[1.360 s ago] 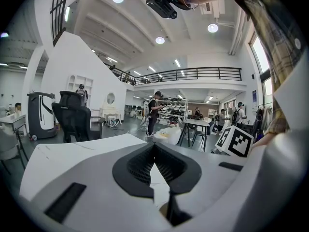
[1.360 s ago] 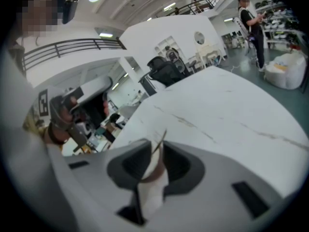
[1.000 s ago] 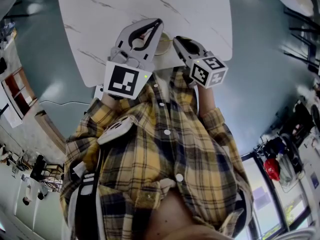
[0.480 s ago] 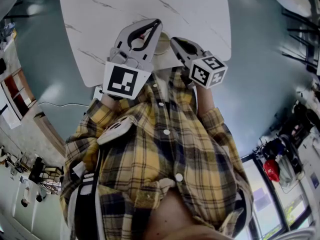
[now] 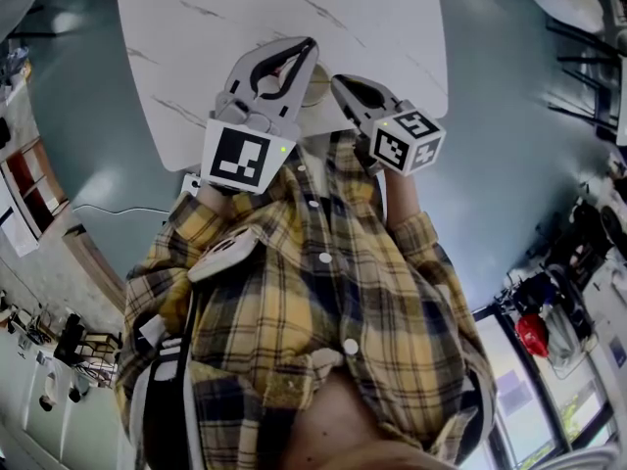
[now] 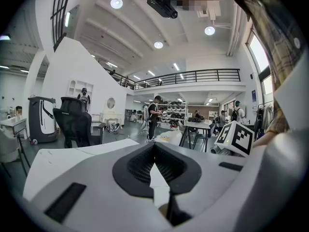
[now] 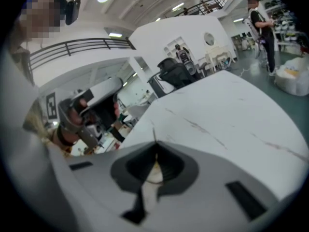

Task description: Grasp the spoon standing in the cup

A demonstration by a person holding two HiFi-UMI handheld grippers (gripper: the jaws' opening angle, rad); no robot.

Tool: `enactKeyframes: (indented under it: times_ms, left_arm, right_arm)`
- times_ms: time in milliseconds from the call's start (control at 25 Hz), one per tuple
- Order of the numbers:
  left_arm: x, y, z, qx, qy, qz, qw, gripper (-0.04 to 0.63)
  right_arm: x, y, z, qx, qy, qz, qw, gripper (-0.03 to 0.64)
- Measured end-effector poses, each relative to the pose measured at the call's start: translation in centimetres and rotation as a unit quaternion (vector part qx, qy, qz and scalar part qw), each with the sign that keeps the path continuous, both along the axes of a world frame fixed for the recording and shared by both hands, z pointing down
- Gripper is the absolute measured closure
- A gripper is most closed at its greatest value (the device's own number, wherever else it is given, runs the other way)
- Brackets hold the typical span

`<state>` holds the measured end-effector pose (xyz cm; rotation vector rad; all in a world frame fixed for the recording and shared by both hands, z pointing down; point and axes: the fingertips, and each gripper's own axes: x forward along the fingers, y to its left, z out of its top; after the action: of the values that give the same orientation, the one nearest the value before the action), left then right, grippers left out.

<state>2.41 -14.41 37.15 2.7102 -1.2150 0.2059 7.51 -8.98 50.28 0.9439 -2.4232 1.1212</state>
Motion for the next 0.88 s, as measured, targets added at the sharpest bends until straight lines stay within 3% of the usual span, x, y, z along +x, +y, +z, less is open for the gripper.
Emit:
enactKeyframes:
  times_ms: [880]
  left_arm:
    - [-1.9, 1.1, -2.4, 0.035, 0.000, -0.074, 0.9967, 0.579]
  right_arm:
    - [0.5, -0.8, -8.1, 0.097, -0.010, -0.064, 0.993, 0.583]
